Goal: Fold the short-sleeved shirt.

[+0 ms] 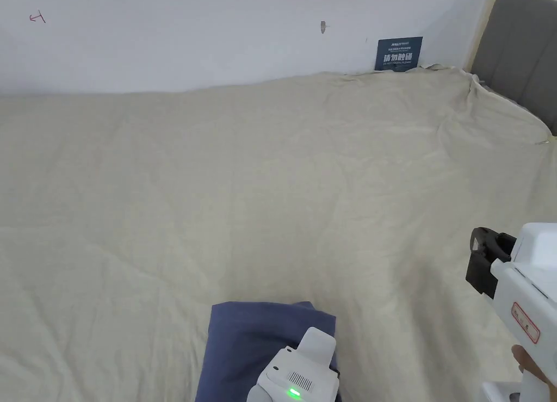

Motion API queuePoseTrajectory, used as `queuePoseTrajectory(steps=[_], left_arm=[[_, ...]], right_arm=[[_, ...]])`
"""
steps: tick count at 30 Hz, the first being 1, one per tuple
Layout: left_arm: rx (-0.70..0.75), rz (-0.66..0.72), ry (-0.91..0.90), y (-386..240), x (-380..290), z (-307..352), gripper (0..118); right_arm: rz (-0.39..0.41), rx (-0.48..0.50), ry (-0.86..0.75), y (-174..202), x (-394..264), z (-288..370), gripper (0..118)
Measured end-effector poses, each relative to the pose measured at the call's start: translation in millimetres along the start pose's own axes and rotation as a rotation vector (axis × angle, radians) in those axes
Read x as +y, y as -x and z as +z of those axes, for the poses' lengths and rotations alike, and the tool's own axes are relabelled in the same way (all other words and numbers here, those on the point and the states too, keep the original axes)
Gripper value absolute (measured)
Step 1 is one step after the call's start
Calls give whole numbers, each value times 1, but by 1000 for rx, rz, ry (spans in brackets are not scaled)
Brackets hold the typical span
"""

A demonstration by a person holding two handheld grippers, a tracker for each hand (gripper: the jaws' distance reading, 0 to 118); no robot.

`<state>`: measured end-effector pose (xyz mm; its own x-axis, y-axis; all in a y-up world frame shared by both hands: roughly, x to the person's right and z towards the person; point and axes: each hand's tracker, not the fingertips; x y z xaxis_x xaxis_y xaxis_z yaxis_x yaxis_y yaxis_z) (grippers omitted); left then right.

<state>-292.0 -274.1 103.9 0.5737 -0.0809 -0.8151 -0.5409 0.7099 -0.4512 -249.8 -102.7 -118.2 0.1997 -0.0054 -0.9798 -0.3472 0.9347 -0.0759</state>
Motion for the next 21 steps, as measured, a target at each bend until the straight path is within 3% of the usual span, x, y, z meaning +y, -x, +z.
queuePoseTrajectory(steps=[10,21], left_arm=[[-27,107,-32,16,8,13,0],[-9,183,-233,56,49,76,0]], right_arm=[[4,0,-6,2,3,1,0],[13,19,-56,17,16,6,0]])
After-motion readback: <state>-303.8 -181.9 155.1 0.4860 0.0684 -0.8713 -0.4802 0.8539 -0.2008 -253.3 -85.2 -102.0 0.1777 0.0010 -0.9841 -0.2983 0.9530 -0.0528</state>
